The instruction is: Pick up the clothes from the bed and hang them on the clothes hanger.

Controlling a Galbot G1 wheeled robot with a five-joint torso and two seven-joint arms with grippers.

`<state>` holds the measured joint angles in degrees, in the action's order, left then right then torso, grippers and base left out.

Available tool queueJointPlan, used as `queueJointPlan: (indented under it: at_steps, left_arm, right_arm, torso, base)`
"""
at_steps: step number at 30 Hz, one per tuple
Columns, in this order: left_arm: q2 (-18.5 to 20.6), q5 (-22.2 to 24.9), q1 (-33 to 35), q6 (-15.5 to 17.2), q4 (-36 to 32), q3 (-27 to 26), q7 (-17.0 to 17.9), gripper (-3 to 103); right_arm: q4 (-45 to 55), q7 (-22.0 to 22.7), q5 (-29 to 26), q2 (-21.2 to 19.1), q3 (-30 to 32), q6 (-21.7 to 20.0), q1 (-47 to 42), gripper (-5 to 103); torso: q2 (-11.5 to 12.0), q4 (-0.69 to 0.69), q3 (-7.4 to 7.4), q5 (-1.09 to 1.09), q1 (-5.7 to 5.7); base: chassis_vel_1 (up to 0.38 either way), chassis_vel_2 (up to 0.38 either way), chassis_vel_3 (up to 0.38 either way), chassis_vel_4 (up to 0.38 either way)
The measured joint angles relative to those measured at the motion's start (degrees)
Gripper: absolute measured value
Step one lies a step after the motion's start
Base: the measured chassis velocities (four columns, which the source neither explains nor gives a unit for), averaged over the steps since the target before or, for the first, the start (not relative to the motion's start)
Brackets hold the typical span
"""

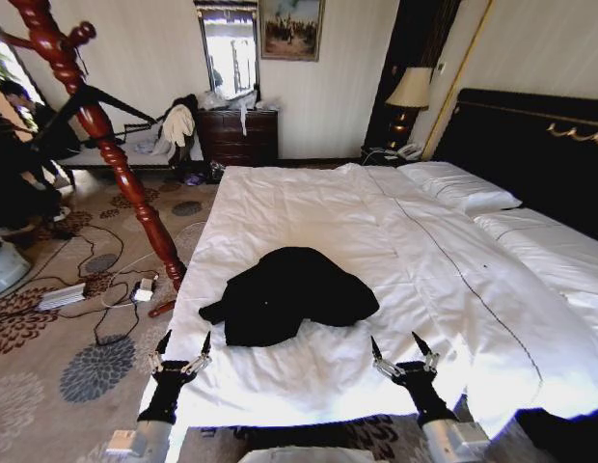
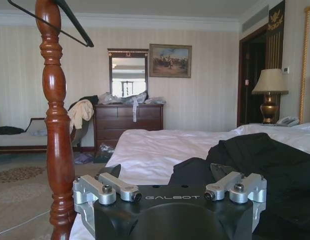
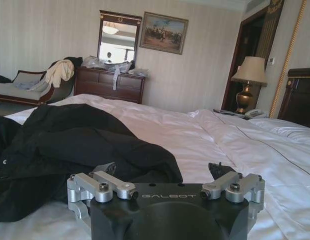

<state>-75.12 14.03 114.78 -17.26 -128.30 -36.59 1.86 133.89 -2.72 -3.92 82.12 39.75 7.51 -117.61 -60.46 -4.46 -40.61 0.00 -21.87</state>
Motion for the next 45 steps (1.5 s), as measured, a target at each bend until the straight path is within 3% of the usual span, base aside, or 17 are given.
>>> queueJointPlan:
  at_steps: [16, 25, 33, 36, 45]
  left_arm:
    - [0.0, 0.7, 0.5, -0.6, 0.9, -0.4, -0.2, 100]
    - [0.1, 2.7, 2.3, -0.7, 0.2, -1.9, -1.1, 100]
    - [0.6, 5.1, 3.0, -0.2, 0.1, -2.2, -1.6, 100]
    - [0.7, 5.7, 3.1, 0.5, 0.5, -2.5, -1.8, 100]
    - [-1.1, 4.1, 4.1, 0.9, 0.2, -1.9, -1.4, 100]
  right_arm:
    - [-1.0, 0.0, 1.6, -0.8, -1.4, 0.3, -0.3, 100]
    - [-1.8, 0.0, 2.4, -3.9, -5.4, -0.1, -0.6, 100]
    - [-4.6, 0.3, 8.6, -9.9, -8.9, 0.0, 1.5, 100]
    - [-7.0, 0.9, 12.6, -14.1, -9.0, 0.6, 4.9, 100]
    - [-10.9, 1.3, 13.3, -26.2, -8.2, 1.4, 11.8, 100]
  torso:
    - [0.0, 0.0, 0.0, 0.0, 0.0]
    - [0.0, 0.0, 0.0, 0.0, 0.0]
    - [0.0, -0.01, 0.0, 0.0, 0.0]
    - [0.0, 0.0, 0.0, 0.01, 0.0]
    - [0.0, -0.01, -0.01, -0.01, -0.01]
  base:
    - [0.0, 0.0, 0.0, 0.0]
    - [0.0, 0.0, 0.0, 0.0]
    - [0.0, 0.0, 0.0, 0.0]
    - [0.0, 0.0, 0.0, 0.0]
    - [0.0, 0.0, 0.0, 0.0]
